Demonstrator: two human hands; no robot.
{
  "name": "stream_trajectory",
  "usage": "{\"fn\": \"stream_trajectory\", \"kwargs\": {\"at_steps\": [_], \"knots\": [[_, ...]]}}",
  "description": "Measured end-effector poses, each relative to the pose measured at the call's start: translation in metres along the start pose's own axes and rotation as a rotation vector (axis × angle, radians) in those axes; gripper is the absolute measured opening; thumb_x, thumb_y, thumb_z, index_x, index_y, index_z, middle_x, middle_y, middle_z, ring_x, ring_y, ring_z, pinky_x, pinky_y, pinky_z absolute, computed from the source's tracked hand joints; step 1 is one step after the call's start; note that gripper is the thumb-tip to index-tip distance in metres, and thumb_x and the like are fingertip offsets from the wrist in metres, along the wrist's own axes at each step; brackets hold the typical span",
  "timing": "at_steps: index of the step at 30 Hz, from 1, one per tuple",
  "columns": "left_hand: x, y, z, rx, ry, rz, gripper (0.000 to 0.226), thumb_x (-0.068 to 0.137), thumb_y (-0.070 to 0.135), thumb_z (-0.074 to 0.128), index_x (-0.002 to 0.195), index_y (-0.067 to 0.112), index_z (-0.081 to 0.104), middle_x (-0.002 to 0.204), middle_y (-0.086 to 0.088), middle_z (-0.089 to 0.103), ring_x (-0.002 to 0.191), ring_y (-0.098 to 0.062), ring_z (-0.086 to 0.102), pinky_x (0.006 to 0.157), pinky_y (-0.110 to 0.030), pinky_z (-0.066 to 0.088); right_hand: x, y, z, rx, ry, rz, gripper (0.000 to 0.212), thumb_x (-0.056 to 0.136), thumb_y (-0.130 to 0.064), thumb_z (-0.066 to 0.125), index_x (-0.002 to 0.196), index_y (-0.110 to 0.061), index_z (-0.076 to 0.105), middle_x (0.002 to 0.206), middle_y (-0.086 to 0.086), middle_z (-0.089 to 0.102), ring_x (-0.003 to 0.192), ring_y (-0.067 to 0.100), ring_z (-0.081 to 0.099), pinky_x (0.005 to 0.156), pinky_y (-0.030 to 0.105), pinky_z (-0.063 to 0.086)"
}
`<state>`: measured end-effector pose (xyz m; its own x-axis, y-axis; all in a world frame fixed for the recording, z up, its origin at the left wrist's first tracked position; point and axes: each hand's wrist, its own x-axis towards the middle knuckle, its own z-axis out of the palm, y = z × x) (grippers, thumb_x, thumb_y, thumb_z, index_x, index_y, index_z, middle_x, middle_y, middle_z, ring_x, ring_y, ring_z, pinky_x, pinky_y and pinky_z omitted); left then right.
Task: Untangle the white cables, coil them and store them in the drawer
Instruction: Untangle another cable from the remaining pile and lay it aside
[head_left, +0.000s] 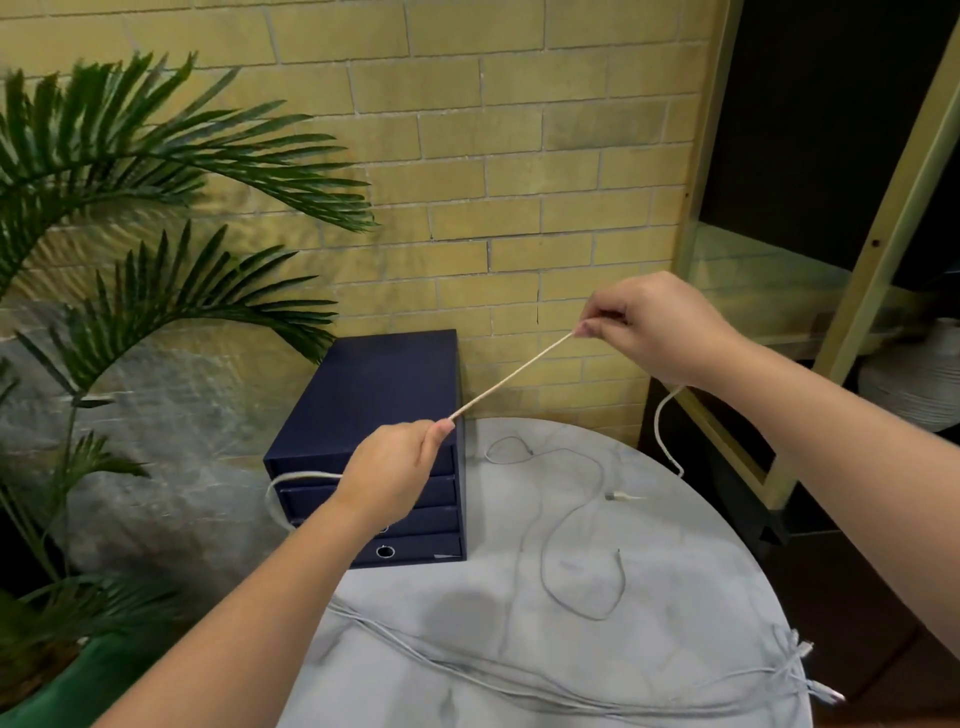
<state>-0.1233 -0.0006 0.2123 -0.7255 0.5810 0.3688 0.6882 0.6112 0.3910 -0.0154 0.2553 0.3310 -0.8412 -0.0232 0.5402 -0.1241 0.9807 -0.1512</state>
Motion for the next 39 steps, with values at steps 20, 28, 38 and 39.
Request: {"fn": "stream_trajectory", "kwargs": {"at_steps": [20, 28, 38, 39], "knots": [[-0.06, -0.097, 0.01, 0.401, -0.022, -0.03, 0.044, 0.095, 0.05, 0.017, 0.07, 0.023, 0.04, 0.061, 0.008, 0.044, 0.062, -0.026, 0.057, 0.053, -0.033, 0.033, -0.012, 0.054, 0.037, -0.086, -0.1, 0.231, 0.018, 0.093, -0.035, 0.054, 0.085, -0.023, 0.064, 0.07, -0.007, 0.058, 0.07, 0.017, 0.054, 0.062, 0.036, 0.05], [-0.106, -0.169, 0.005, 0.582, -0.067, -0.136, 0.042, 0.098, 0.045, 0.038, 0.069, 0.021, 0.057, 0.06, 0.002, 0.061, 0.053, -0.024, 0.06, 0.046, -0.035, 0.047, -0.023, 0.074, 0.041, -0.073, -0.087, 0.33, 0.018, 0.095, -0.031, 0.051, 0.091, -0.02, 0.065, 0.074, -0.011, 0.057, 0.076, 0.018, 0.056, 0.066, 0.037, 0.053], [-0.108, -0.168, 0.008, 0.514, 0.066, -0.137, 0.058, 0.101, 0.051, 0.016, 0.068, 0.026, 0.057, 0.062, 0.007, 0.059, 0.058, -0.019, 0.058, 0.048, -0.029, 0.043, -0.019, 0.078, 0.045, -0.081, -0.049, 0.358, 0.021, 0.095, -0.033, 0.048, 0.092, -0.02, 0.064, 0.083, 0.004, 0.064, 0.078, 0.025, 0.057, 0.068, 0.045, 0.054], [-0.109, -0.17, 0.009, 0.489, 0.058, -0.205, 0.057, 0.098, 0.054, 0.016, 0.067, 0.027, 0.055, 0.063, 0.007, 0.058, 0.058, -0.016, 0.057, 0.048, -0.03, 0.042, -0.02, 0.079, 0.044, -0.071, -0.043, 0.366, 0.021, 0.095, -0.033, 0.049, 0.092, -0.019, 0.064, 0.081, 0.004, 0.063, 0.076, 0.025, 0.057, 0.067, 0.043, 0.053]]}}
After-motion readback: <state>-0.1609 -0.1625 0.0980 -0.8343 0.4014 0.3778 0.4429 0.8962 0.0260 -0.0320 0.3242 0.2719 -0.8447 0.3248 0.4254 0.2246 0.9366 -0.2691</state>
